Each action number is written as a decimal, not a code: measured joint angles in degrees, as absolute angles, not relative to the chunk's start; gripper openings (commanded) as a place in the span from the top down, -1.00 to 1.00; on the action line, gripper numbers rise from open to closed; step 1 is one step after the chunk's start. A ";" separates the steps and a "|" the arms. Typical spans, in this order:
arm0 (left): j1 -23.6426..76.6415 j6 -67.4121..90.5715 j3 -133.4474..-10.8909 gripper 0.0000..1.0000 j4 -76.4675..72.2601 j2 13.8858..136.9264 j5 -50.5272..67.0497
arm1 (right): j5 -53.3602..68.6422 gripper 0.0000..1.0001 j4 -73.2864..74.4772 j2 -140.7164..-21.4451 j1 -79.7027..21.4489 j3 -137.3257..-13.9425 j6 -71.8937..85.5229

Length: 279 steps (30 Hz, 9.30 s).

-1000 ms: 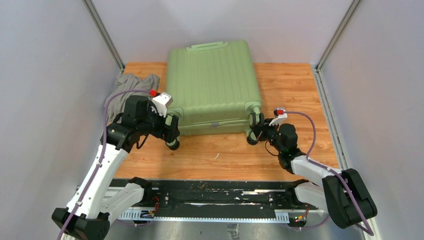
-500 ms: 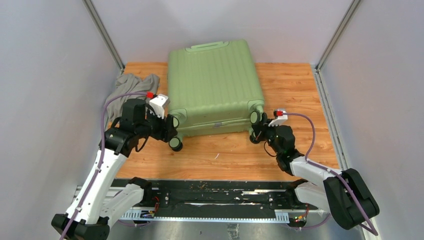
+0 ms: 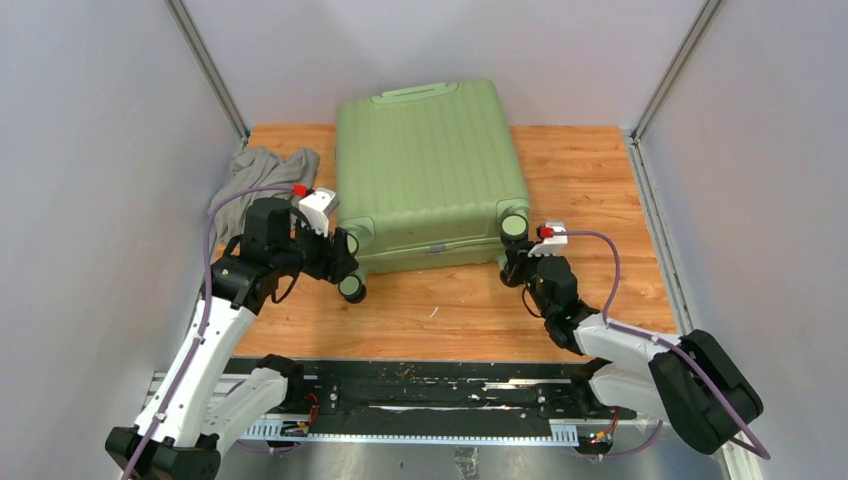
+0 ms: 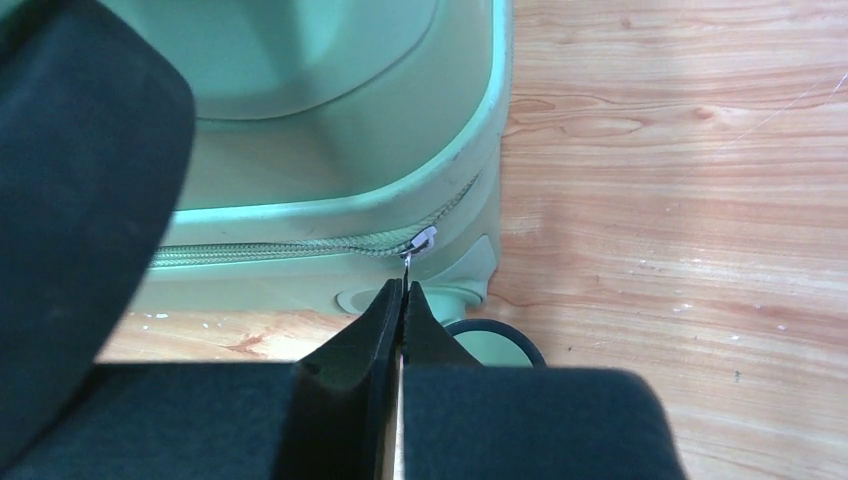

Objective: Pack the luggage
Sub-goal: Zip the luggage at the center of the board.

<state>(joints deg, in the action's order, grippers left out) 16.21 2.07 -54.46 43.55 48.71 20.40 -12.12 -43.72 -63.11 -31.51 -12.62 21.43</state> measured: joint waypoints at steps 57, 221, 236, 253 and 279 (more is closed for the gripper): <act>28.45 3.18 -67.44 0.32 48.71 65.34 25.98 | -13.30 0.50 -44.88 -88.42 -61.65 -35.77 10.31; 60.47 -89.91 -92.03 -0.57 61.89 93.54 -2.17 | 29.32 -0.10 -2.72 -54.78 -22.35 -29.74 19.66; 61.04 -87.61 -96.27 1.00 65.63 97.06 -6.07 | 34.72 -0.05 -16.58 -66.48 -22.41 -29.39 19.88; 62.67 -87.88 -96.92 1.00 66.57 96.79 -10.11 | 33.01 -0.22 -30.63 -76.38 -23.97 -29.85 19.75; 63.09 -87.90 -100.53 1.00 70.43 97.32 -13.26 | 24.05 0.29 -50.24 -83.57 -32.56 -26.20 26.15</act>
